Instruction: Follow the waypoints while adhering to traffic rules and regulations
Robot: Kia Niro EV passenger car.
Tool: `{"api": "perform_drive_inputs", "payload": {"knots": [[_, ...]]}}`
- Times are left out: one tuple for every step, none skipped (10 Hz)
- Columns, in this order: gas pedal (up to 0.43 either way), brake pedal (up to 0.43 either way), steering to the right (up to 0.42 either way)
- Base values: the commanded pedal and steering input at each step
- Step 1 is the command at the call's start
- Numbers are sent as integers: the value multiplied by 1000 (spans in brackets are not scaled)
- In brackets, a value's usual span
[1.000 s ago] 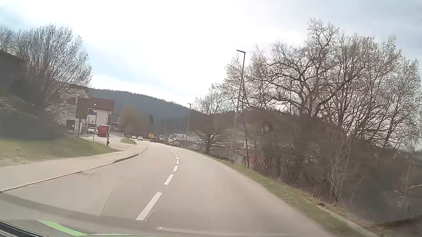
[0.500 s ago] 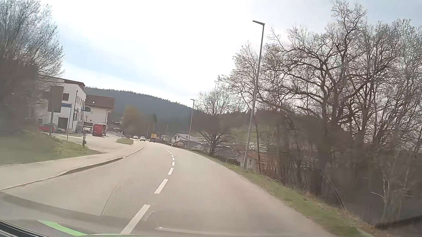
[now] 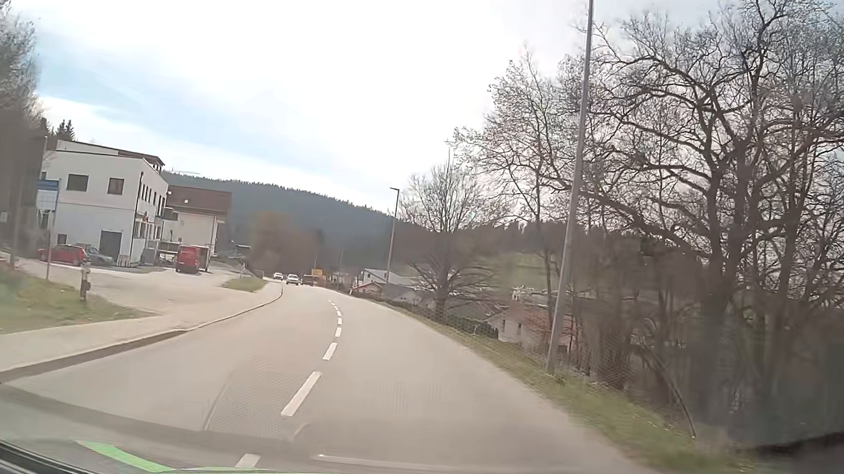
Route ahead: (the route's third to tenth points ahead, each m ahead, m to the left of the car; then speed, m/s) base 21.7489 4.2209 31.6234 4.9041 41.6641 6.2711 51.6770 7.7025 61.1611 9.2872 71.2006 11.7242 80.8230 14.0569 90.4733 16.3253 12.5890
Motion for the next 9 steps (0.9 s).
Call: {"api": "perform_drive_inputs", "payload": {"knots": [[59,0,-18],[59,0,-18],[59,0,-19],[59,0,-19],[59,0,-20],[59,0,-21],[59,0,-22],[59,0,-23],[59,0,-23]]}}
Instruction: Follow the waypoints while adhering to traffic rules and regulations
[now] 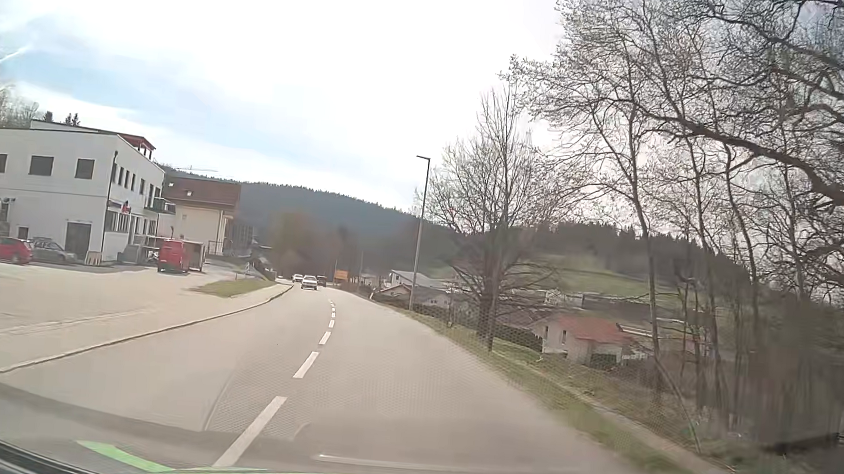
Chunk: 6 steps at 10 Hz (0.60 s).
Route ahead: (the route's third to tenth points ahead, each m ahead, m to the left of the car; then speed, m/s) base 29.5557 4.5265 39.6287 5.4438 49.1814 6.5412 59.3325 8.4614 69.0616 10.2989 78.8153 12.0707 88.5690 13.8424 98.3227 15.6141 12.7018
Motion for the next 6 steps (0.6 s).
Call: {"api": "perform_drive_inputs", "payload": {"knots": [[59,0,-23],[59,0,-25],[59,0,-26],[59,0,-26],[59,0,-26],[59,0,-26]]}}
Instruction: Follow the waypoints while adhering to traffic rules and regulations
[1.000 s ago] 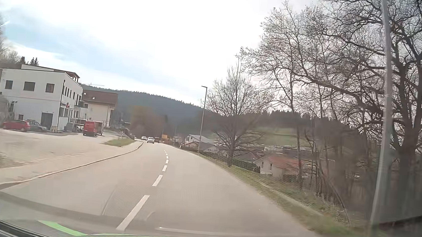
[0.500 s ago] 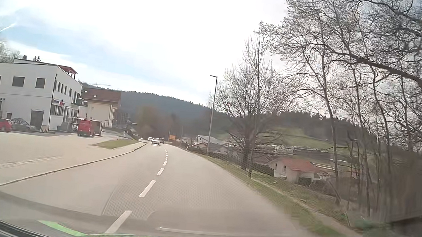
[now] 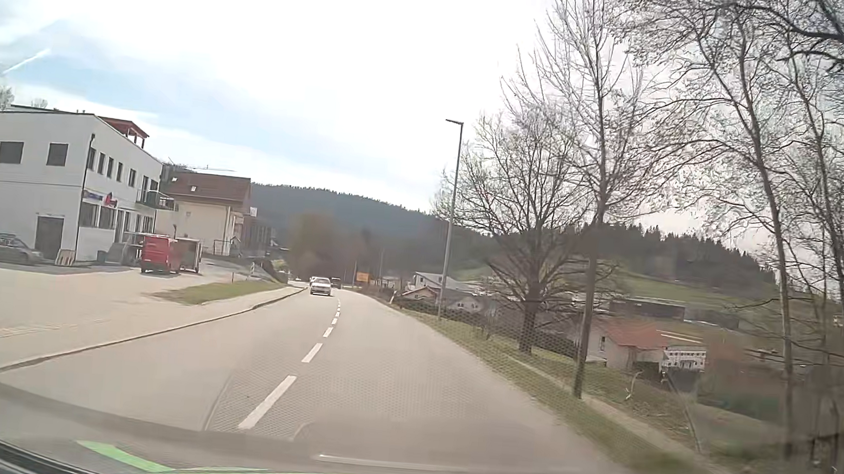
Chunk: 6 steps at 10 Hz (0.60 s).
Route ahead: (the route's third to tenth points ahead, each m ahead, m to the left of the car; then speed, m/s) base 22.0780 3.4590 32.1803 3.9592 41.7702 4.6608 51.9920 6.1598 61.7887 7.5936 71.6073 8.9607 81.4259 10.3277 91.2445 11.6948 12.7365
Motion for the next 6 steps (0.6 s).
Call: {"api": "perform_drive_inputs", "payload": {"knots": [[59,0,-26],[59,0,-25],[59,0,-25],[59,0,-25],[59,0,-24],[59,0,-23]]}}
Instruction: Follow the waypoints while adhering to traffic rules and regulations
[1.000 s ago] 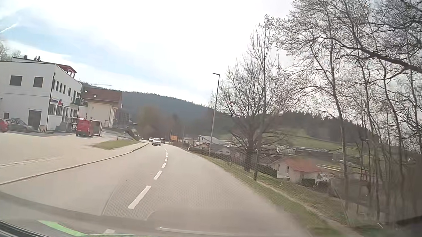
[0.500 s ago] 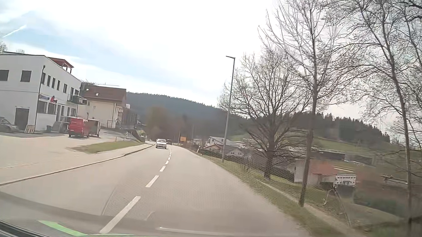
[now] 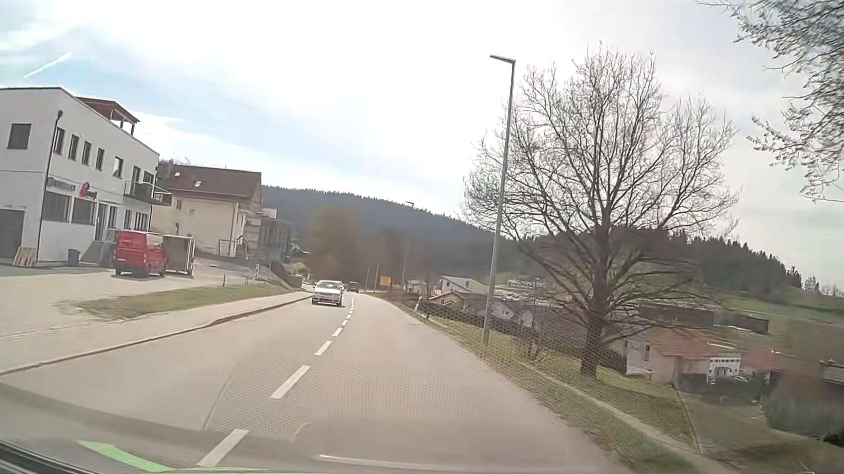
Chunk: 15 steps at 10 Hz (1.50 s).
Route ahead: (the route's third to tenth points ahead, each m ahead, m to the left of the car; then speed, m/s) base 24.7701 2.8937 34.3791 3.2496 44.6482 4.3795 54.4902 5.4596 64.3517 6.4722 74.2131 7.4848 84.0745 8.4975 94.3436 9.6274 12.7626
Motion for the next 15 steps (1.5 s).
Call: {"api": "perform_drive_inputs", "payload": {"knots": [[59,0,-23],[59,0,-20],[59,0,-17],[59,0,-16],[59,0,-15],[59,0,-15],[59,0,-14],[47,0,-13],[47,0,-12],[47,0,-10],[47,0,-7],[47,0,-6],[47,0,-7],[47,0,-7],[47,0,-7]]}}
